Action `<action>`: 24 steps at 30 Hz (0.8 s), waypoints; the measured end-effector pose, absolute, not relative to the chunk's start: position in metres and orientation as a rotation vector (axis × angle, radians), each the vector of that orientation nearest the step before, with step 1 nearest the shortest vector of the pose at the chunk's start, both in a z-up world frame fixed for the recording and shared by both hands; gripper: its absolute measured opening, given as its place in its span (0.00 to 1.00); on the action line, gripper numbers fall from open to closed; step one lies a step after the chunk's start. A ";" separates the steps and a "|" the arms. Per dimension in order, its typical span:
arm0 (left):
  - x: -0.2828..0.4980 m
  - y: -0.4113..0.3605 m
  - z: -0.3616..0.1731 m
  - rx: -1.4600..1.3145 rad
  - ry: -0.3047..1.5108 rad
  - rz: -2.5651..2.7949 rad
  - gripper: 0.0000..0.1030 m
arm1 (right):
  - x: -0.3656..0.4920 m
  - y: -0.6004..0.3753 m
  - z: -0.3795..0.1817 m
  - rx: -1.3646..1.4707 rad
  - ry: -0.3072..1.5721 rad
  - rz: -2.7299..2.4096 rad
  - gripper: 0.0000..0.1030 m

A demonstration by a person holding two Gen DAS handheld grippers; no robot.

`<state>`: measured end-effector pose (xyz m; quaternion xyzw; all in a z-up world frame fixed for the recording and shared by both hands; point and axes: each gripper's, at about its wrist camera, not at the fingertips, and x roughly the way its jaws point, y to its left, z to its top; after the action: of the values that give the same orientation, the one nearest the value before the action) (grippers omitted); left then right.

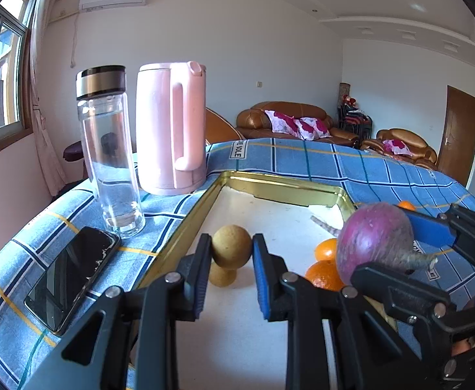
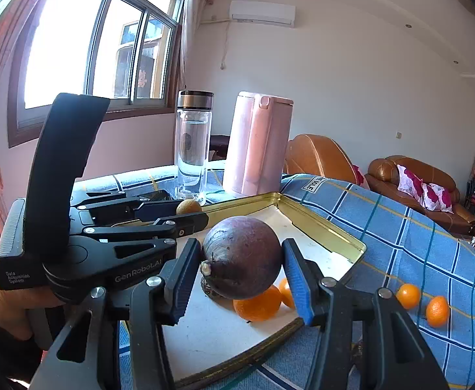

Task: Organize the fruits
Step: 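Drop the red onion into the tray with the right tool while the left drops its fruit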

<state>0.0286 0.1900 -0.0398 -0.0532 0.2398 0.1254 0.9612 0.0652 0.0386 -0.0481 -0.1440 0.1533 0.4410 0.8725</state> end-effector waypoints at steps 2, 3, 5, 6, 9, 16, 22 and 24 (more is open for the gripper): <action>0.029 0.193 -0.042 -0.112 0.495 0.258 0.26 | 0.064 0.044 -0.051 -0.312 0.328 0.927 0.52; 0.029 0.194 -0.042 -0.111 0.499 0.260 0.26 | 0.063 0.047 -0.052 -0.318 0.333 0.930 0.52; 0.030 0.198 -0.044 -0.118 0.507 0.264 0.26 | 0.063 0.051 -0.055 -0.326 0.346 0.931 0.52; 0.031 0.199 -0.045 -0.120 0.512 0.265 0.26 | 0.064 0.053 -0.056 -0.330 0.354 0.932 0.52; 0.033 0.201 -0.047 -0.125 0.525 0.266 0.26 | 0.065 0.056 -0.061 -0.340 0.370 0.932 0.52; 0.039 0.205 -0.055 -0.127 0.569 0.271 0.25 | 0.072 0.059 -0.066 -0.339 0.417 0.936 0.52; 0.042 0.205 -0.059 -0.122 0.596 0.262 0.25 | 0.077 0.063 -0.071 -0.356 0.465 0.930 0.52; 0.042 0.205 -0.061 -0.121 0.603 0.262 0.26 | 0.079 0.065 -0.073 -0.363 0.489 0.936 0.52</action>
<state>0.0424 0.2050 -0.0606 -0.0592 0.2957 0.1286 0.9447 0.0795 0.0649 -0.0727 -0.1720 0.2322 0.4440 0.8482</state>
